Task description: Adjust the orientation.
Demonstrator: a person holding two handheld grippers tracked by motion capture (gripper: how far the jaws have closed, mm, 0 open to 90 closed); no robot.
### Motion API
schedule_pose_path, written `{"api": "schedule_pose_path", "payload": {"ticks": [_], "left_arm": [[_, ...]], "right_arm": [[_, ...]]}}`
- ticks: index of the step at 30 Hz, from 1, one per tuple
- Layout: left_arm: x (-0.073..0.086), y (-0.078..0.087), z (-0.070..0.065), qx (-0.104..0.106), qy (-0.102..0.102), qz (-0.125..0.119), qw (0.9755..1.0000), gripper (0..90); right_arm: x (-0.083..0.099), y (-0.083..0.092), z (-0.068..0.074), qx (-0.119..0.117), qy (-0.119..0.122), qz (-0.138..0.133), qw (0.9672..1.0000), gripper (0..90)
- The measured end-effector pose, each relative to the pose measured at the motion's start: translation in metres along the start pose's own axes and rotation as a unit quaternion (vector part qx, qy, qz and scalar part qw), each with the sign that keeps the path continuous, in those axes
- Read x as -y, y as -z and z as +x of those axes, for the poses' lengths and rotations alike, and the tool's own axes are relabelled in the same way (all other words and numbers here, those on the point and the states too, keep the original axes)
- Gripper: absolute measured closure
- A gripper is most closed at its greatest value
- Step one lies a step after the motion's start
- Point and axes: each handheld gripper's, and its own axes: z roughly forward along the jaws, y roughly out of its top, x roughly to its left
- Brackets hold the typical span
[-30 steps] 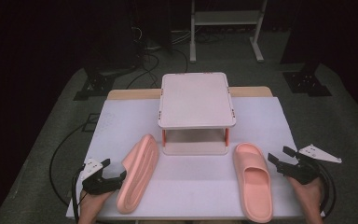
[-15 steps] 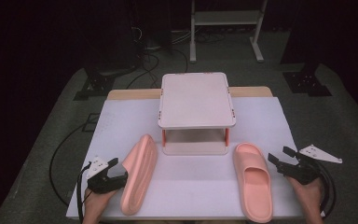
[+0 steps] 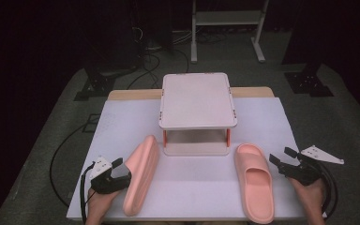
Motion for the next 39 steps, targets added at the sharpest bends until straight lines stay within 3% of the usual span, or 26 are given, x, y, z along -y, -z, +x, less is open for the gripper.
{"api": "schedule_pose_path", "payload": {"ticks": [4,17,22,24,25,30,39], "left_arm": [[-0.003,-0.001,-0.003,0.006,-0.007,-0.001,1.0000,23.1],[-0.009,-0.018,-0.018,0.025,-0.005,-0.007,0.9997,23.1],[-0.011,-0.024,-0.022,0.030,0.005,-0.007,0.9995,23.1],[-0.012,-0.029,-0.024,0.061,0.012,0.000,0.9981,31.1],[-0.012,-0.030,-0.027,0.062,0.015,-0.002,0.9979,42.9],[-0.016,-0.038,-0.038,0.097,0.020,0.020,0.9948,45.5],[-0.015,-0.038,-0.040,0.092,0.019,0.023,0.9953,47.9]], "right_arm": [[0.000,0.000,0.000,0.001,0.000,0.000,1.0000,22.6],[0.001,0.005,-0.001,-0.001,-0.005,-0.007,1.0000,22.6],[0.002,0.010,-0.001,-0.004,-0.005,-0.010,0.9999,22.6],[0.002,0.012,0.000,-0.007,-0.003,-0.010,0.9999,22.6],[0.002,0.014,0.002,-0.007,-0.004,-0.011,0.9999,22.6],[0.004,0.023,0.006,-0.019,-0.001,-0.021,0.9996,22.2],[0.010,0.027,0.019,-0.037,0.011,-0.011,0.9992,21.7]]}}
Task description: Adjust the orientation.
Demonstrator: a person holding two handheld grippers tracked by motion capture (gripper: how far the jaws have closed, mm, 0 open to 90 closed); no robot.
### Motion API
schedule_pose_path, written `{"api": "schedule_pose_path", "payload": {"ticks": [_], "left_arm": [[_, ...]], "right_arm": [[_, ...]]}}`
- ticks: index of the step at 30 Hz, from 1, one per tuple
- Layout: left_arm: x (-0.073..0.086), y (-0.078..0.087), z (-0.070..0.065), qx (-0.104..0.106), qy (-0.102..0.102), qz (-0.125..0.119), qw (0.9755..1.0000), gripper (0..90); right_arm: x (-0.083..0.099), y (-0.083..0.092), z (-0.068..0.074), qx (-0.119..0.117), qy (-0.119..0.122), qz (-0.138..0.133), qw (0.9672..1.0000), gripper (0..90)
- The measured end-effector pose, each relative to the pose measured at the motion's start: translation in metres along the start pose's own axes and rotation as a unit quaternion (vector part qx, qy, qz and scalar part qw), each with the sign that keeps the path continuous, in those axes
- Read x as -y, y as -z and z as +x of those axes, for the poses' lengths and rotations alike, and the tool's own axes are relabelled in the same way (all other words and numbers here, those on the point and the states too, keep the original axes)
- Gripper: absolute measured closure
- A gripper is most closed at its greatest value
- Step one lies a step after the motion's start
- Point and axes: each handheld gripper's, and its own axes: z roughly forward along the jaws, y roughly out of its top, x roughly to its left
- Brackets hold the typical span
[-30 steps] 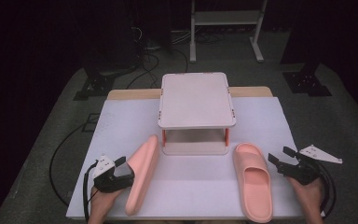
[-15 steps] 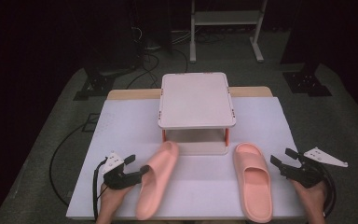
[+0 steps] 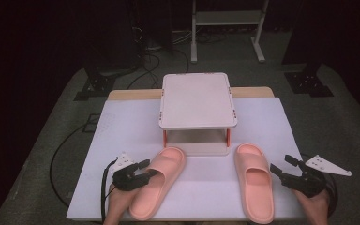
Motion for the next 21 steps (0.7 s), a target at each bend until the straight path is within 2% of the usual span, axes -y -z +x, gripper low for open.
{"api": "schedule_pose_path", "payload": {"ticks": [4,5,10,14,16,19,21], "left_arm": [[0.000,0.001,-0.002,-0.009,-0.004,-0.001,0.9999,50.1],[0.000,0.002,-0.004,-0.017,-0.005,-0.002,0.9998,53.0],[-0.001,0.004,-0.007,-0.022,-0.012,-0.002,0.9997,57.6],[-0.001,0.004,-0.010,-0.025,-0.017,0.001,0.9995,59.7],[-0.001,0.004,-0.011,-0.024,-0.020,0.002,0.9995,62.1],[-0.001,0.003,-0.011,-0.019,-0.017,0.007,0.9996,63.6],[-0.001,0.003,-0.011,-0.017,-0.011,0.005,0.9998,63.8]], "right_arm": [[0.001,0.000,0.005,-0.008,0.003,0.001,1.0000,21.7],[0.000,0.000,0.007,-0.011,0.004,-0.003,0.9999,21.7],[-0.001,0.002,0.010,-0.021,0.008,-0.007,0.9997,21.6],[0.000,0.001,0.016,-0.029,0.021,-0.001,0.9994,21.7],[0.000,-0.002,0.019,-0.033,0.024,0.006,0.9991,21.8],[0.004,-0.011,0.023,-0.036,0.039,0.028,0.9982,24.9],[0.004,-0.012,0.024,-0.036,0.039,0.033,0.9981,26.4]]}}
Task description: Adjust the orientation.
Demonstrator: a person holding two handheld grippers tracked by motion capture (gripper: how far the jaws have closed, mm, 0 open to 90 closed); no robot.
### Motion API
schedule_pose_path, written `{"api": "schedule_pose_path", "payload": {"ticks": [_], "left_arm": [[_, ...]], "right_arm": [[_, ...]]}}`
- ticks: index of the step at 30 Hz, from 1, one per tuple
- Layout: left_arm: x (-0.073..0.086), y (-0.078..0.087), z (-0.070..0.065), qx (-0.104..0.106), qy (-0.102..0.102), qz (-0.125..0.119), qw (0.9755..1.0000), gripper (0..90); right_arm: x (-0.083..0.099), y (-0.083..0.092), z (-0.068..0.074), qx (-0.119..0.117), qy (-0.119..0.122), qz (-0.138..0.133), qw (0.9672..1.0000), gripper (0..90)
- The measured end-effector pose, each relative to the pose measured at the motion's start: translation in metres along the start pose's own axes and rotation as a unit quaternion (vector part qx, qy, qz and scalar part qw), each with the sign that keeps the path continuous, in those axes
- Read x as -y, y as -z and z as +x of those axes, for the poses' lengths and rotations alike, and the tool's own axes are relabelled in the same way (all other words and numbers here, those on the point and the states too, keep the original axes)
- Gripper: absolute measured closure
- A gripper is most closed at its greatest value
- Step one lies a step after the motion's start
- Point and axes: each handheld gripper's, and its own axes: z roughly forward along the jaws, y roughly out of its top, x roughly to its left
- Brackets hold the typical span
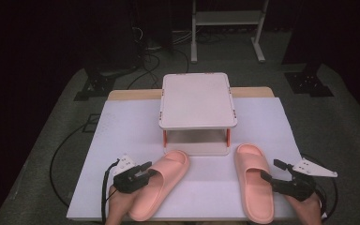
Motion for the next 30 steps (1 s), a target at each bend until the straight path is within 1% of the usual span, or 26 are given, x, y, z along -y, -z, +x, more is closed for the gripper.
{"api": "schedule_pose_path", "payload": {"ticks": [1,2,3,6,8,10,13,14,18,22,24,26,29,30], "left_arm": [[0.000,0.000,0.000,0.001,0.003,-0.001,1.0000,64.3],[0.000,0.001,0.001,0.005,0.009,-0.004,0.9999,65.9],[0.000,0.001,0.001,0.005,0.009,-0.004,0.9999,66.4],[0.000,0.001,0.000,0.004,0.013,-0.009,0.9999,66.7],[0.000,0.000,0.000,0.002,0.012,-0.008,0.9999,66.7],[0.000,0.001,0.000,0.002,0.013,-0.009,0.9999,66.7],[0.000,0.001,0.000,0.006,0.014,-0.012,0.9998,67.5],[0.000,0.001,-0.001,0.007,0.015,-0.013,0.9998,67.5],[-0.001,0.003,-0.001,0.005,0.015,-0.016,0.9997,67.4],[-0.002,0.004,-0.001,0.008,0.018,-0.021,0.9996,67.4],[-0.003,0.005,-0.002,0.008,0.016,-0.021,0.9996,67.4],[-0.003,0.005,-0.003,0.008,0.019,-0.023,0.9995,67.5],[-0.004,0.006,-0.003,0.010,0.019,-0.026,0.9994,67.9],[-0.004,0.007,-0.003,0.012,0.020,-0.028,0.9994,67.8]], "right_arm": [[0.002,-0.003,0.000,-0.001,0.001,0.007,1.0000,28.7],[0.004,-0.007,0.001,0.001,0.000,0.019,0.9998,33.7],[0.004,-0.007,0.001,0.001,0.000,0.019,0.9998,33.7],[0.006,-0.012,0.001,0.016,-0.004,0.034,0.9993,41.0],[0.007,-0.013,0.000,0.025,-0.004,0.033,0.9991,46.1],[0.007,-0.012,-0.001,0.027,-0.008,0.035,0.9990,48.7],[0.007,-0.010,0.001,0.039,0.000,0.034,0.9987,54.8],[0.006,-0.009,0.001,0.046,0.001,0.033,0.9984,58.4],[0.006,-0.008,0.000,0.050,0.001,0.033,0.9982,61.4],[0.005,-0.007,0.002,0.051,0.008,0.034,0.9981,68.0],[0.003,-0.006,0.003,0.046,0.011,0.035,0.9982,71.0],[0.002,-0.005,0.005,0.046,0.012,0.033,0.9983,74.1],[0.001,-0.005,0.008,0.043,0.016,0.033,0.9984,75.2],[0.000,-0.005,0.010,0.040,0.020,0.031,0.9985,75.2]]}}
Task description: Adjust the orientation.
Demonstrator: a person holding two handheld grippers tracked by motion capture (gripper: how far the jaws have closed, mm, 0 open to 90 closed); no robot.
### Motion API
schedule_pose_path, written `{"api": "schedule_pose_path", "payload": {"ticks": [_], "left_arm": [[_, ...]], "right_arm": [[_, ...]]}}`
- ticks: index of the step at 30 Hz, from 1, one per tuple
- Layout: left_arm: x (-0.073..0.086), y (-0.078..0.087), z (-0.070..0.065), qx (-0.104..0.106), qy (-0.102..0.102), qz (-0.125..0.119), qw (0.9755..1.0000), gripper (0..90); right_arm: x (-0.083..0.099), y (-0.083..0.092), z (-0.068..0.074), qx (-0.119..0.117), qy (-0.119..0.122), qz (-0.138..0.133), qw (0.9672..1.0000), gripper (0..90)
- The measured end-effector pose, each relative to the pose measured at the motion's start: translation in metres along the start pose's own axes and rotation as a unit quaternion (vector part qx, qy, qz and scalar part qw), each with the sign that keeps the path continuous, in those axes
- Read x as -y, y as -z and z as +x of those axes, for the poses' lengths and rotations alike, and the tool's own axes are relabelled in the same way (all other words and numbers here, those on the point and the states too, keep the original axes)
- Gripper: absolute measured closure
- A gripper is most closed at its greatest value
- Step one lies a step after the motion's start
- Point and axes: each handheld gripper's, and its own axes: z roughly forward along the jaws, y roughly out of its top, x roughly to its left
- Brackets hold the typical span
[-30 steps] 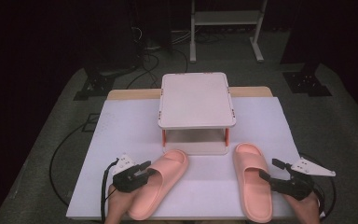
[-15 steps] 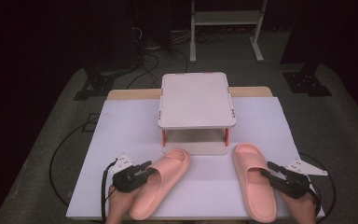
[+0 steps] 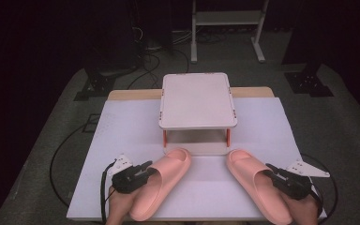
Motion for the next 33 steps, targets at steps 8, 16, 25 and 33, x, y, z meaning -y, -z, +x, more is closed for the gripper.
{"api": "schedule_pose_path", "payload": {"ticks": [8,16,25,33], "left_arm": [[-0.001,0.001,-0.002,0.005,0.001,-0.004,1.0000,68.3],[-0.003,0.006,-0.001,0.009,0.007,-0.019,0.9997,68.4],[-0.004,0.010,-0.001,0.016,0.003,-0.027,0.9995,69.2],[-0.006,0.015,0.001,0.022,0.006,-0.040,0.9989,69.3]], "right_arm": [[-0.004,0.000,0.009,-0.017,0.007,-0.008,0.9998,76.1],[-0.007,0.000,0.015,-0.033,0.006,-0.017,0.9993,76.1],[-0.009,0.000,0.018,-0.045,0.001,-0.023,0.9987,76.1],[-0.011,0.003,0.024,-0.048,0.004,-0.028,0.9984,76.0]]}}
